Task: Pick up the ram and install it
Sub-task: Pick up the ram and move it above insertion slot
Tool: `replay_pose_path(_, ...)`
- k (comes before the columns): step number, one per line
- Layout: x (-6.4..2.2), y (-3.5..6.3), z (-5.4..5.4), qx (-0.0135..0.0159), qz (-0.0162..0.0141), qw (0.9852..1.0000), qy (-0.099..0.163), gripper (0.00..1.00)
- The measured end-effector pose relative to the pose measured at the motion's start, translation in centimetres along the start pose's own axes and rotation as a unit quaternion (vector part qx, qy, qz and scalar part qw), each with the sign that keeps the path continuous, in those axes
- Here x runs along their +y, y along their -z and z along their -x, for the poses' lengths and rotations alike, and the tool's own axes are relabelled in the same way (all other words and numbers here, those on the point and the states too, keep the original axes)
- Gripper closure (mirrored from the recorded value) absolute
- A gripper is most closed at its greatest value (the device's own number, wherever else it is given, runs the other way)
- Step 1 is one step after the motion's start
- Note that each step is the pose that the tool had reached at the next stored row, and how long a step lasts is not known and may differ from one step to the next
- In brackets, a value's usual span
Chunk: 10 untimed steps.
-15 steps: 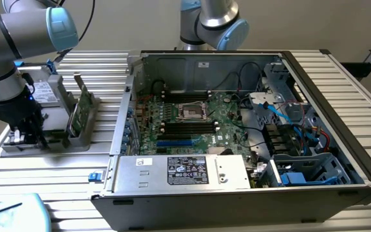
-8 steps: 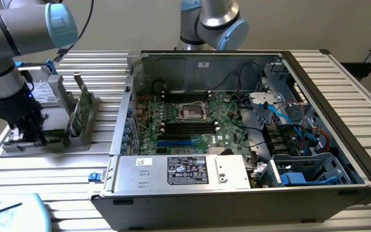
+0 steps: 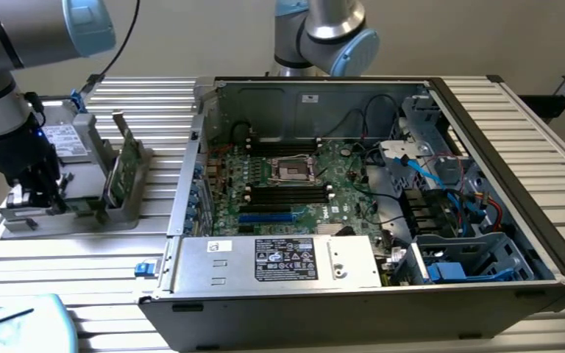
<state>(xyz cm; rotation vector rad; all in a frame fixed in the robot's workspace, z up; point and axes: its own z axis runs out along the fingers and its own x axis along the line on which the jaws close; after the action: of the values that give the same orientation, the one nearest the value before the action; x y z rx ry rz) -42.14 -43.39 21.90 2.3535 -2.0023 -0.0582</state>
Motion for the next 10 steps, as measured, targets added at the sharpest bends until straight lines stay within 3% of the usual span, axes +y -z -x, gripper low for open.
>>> replay_pose_path(10, -0.37, 3.39, -0.1, -0.0033, 0.0017, 1.0, 0.0, 0.85)
